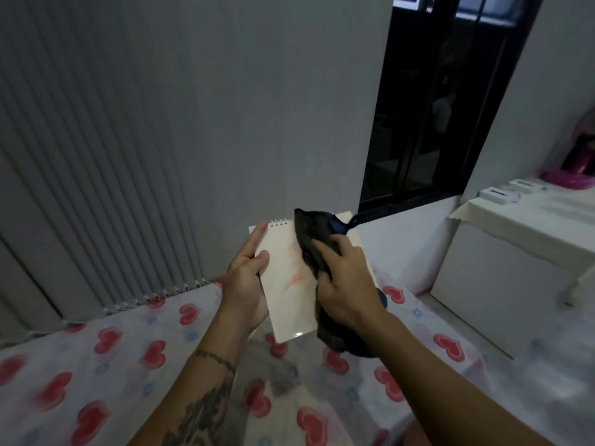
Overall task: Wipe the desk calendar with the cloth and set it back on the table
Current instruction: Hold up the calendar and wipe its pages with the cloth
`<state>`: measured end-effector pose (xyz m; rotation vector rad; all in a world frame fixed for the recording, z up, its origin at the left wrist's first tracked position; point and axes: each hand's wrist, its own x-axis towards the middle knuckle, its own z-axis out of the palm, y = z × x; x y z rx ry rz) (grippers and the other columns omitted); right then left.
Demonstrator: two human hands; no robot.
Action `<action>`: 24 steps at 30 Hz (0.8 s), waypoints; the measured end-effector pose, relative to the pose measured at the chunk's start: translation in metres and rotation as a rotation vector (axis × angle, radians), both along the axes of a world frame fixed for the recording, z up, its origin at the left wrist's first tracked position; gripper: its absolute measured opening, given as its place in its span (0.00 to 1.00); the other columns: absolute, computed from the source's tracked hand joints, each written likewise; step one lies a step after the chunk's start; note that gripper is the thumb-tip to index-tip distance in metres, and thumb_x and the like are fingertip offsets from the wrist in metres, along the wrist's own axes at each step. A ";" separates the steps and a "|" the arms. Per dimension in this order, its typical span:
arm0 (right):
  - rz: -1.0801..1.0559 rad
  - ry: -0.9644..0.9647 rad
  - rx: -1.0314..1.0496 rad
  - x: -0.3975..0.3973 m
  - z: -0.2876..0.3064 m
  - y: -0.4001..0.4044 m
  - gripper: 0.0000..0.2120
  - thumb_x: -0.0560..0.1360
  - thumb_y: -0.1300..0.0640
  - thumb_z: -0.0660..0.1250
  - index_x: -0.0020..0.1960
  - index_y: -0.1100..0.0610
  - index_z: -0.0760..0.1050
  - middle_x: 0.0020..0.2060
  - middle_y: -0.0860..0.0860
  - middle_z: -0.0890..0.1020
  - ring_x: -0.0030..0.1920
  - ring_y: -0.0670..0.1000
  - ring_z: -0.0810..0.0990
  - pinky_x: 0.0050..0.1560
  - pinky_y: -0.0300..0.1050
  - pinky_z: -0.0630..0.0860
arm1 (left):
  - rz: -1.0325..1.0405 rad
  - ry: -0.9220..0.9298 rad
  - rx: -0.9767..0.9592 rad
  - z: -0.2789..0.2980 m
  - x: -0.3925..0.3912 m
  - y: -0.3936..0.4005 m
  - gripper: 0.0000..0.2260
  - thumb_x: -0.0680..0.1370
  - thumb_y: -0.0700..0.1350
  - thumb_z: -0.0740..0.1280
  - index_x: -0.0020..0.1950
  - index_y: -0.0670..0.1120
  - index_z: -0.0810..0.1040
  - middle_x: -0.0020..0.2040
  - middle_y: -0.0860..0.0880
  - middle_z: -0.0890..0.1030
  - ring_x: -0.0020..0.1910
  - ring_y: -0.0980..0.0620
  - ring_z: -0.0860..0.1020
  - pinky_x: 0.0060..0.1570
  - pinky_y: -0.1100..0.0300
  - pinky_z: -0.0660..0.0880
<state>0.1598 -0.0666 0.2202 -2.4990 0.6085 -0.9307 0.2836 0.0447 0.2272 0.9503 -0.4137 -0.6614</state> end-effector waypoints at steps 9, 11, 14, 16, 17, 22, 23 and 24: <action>0.189 -0.067 0.039 0.041 0.011 0.069 0.22 0.79 0.54 0.59 0.72 0.48 0.68 0.69 0.46 0.67 0.63 0.48 0.67 0.66 0.41 0.64 | 0.001 -0.354 -0.031 0.022 0.034 0.072 0.27 0.82 0.33 0.57 0.67 0.65 0.74 0.64 0.60 0.80 0.60 0.51 0.81 0.54 0.54 0.80; 0.204 -0.079 -0.018 0.046 0.010 0.086 0.23 0.78 0.54 0.59 0.72 0.48 0.67 0.69 0.46 0.67 0.63 0.48 0.67 0.65 0.36 0.61 | 0.024 -0.391 -0.056 0.024 0.032 0.079 0.27 0.82 0.32 0.57 0.68 0.64 0.72 0.64 0.67 0.78 0.63 0.58 0.78 0.58 0.59 0.78; 0.196 -0.074 -0.019 0.052 0.009 0.105 0.24 0.78 0.54 0.60 0.73 0.48 0.66 0.70 0.47 0.66 0.64 0.48 0.66 0.66 0.37 0.61 | 0.003 -0.332 -0.074 0.023 0.035 0.088 0.26 0.82 0.32 0.56 0.68 0.62 0.73 0.66 0.63 0.78 0.66 0.53 0.77 0.64 0.53 0.76; 0.172 -0.037 -0.063 0.051 0.009 0.109 0.24 0.78 0.52 0.61 0.73 0.49 0.66 0.70 0.49 0.67 0.64 0.50 0.67 0.66 0.41 0.64 | -0.012 -0.241 -0.102 0.021 0.041 0.097 0.26 0.82 0.33 0.56 0.67 0.62 0.74 0.63 0.56 0.82 0.63 0.48 0.80 0.59 0.52 0.79; 0.133 -0.028 -0.104 0.049 0.010 0.107 0.24 0.77 0.52 0.62 0.73 0.50 0.67 0.69 0.50 0.68 0.63 0.52 0.68 0.65 0.43 0.66 | -0.017 -0.193 -0.117 0.020 0.046 0.102 0.25 0.82 0.33 0.56 0.67 0.62 0.74 0.61 0.53 0.83 0.59 0.47 0.82 0.53 0.53 0.82; -0.151 -0.052 0.002 0.045 0.023 0.091 0.21 0.79 0.56 0.62 0.71 0.53 0.70 0.68 0.55 0.70 0.63 0.55 0.67 0.67 0.55 0.68 | -0.057 -0.079 -0.129 0.018 0.065 0.117 0.24 0.83 0.36 0.57 0.66 0.64 0.75 0.59 0.50 0.85 0.51 0.45 0.85 0.43 0.50 0.83; -0.163 -0.044 0.012 0.046 0.023 0.094 0.21 0.79 0.56 0.61 0.72 0.53 0.70 0.68 0.54 0.69 0.64 0.54 0.66 0.67 0.56 0.68 | -0.069 -0.066 -0.137 0.018 0.067 0.117 0.24 0.83 0.36 0.57 0.66 0.64 0.75 0.60 0.50 0.84 0.52 0.45 0.84 0.46 0.49 0.82; -0.150 -0.037 -0.007 0.048 0.023 0.100 0.21 0.79 0.56 0.61 0.72 0.53 0.70 0.69 0.53 0.68 0.63 0.54 0.66 0.67 0.55 0.68 | -0.077 -0.054 -0.145 0.018 0.066 0.117 0.24 0.83 0.36 0.57 0.66 0.63 0.75 0.63 0.50 0.83 0.55 0.45 0.83 0.51 0.46 0.81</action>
